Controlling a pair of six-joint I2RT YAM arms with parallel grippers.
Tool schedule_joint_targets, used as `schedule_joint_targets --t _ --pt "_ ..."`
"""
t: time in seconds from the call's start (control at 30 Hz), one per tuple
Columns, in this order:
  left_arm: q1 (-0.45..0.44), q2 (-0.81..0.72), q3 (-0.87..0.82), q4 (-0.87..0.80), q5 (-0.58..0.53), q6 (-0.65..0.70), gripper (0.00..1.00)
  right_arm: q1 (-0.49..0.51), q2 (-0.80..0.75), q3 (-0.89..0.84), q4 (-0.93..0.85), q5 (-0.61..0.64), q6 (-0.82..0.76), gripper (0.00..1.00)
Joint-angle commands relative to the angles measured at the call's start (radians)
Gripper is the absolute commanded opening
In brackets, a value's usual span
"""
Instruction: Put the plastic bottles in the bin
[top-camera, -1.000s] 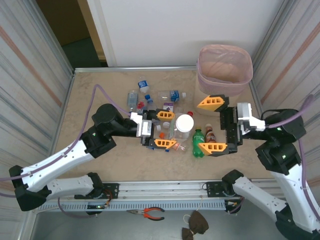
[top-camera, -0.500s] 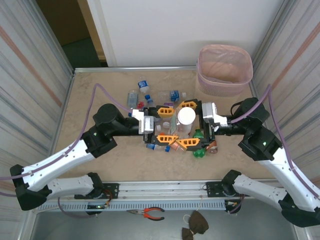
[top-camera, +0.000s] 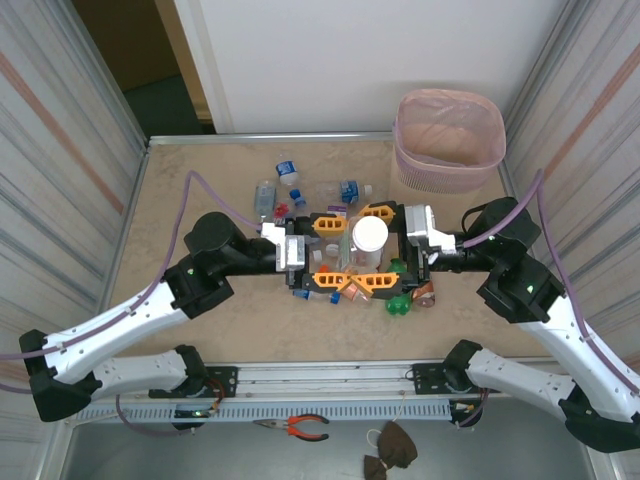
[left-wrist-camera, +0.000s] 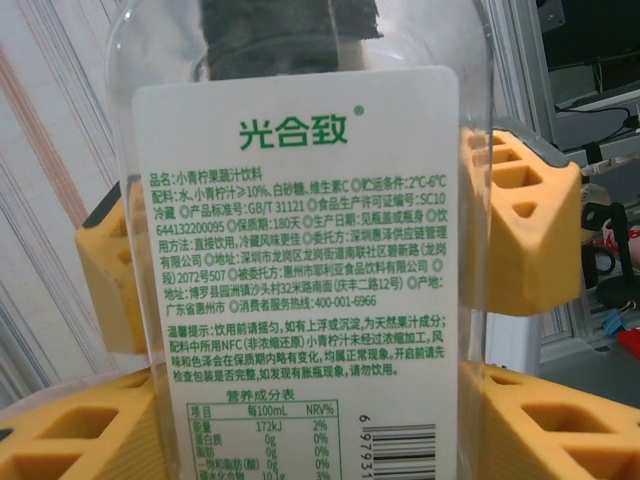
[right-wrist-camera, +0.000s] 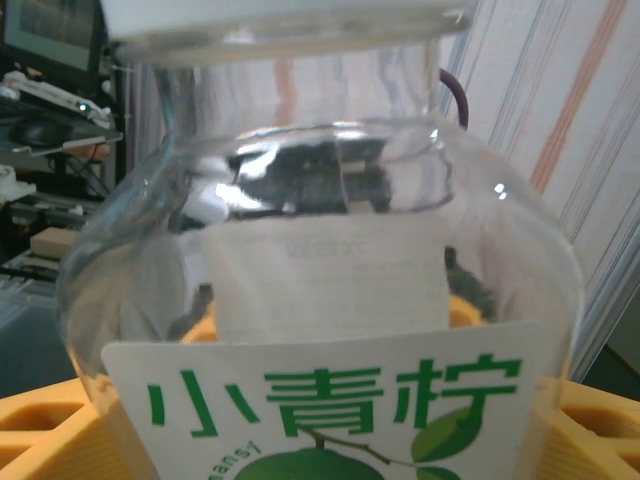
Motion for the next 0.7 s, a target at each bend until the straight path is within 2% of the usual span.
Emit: schedule_joint_targets --t 0.0,0.13,0.4,0.57,0.67 --pt "-0.002 -0.024 -0.003 0.052 -0.022 0.014 0.53 0.01 -0.02 0.006 0.048 0.012 0.035 0.76" --pt "-0.002 -0.027 -0.007 0.06 -0.022 0.014 0.52 0.012 -0.021 0.007 0.053 0.0 0.045 0.73" --pt "-0.002 -0.028 -0.008 0.068 -0.022 0.013 0.52 0.014 -0.02 0.016 0.034 0.0 0.038 0.57" --pt "-0.002 -0.028 -0.009 0.066 -0.025 0.011 0.53 0.013 -0.019 0.02 0.025 0.008 0.036 0.52" --pt "-0.003 -0.031 -0.009 0.067 -0.034 0.008 0.62 0.013 -0.021 0.019 0.025 0.019 0.036 0.52"
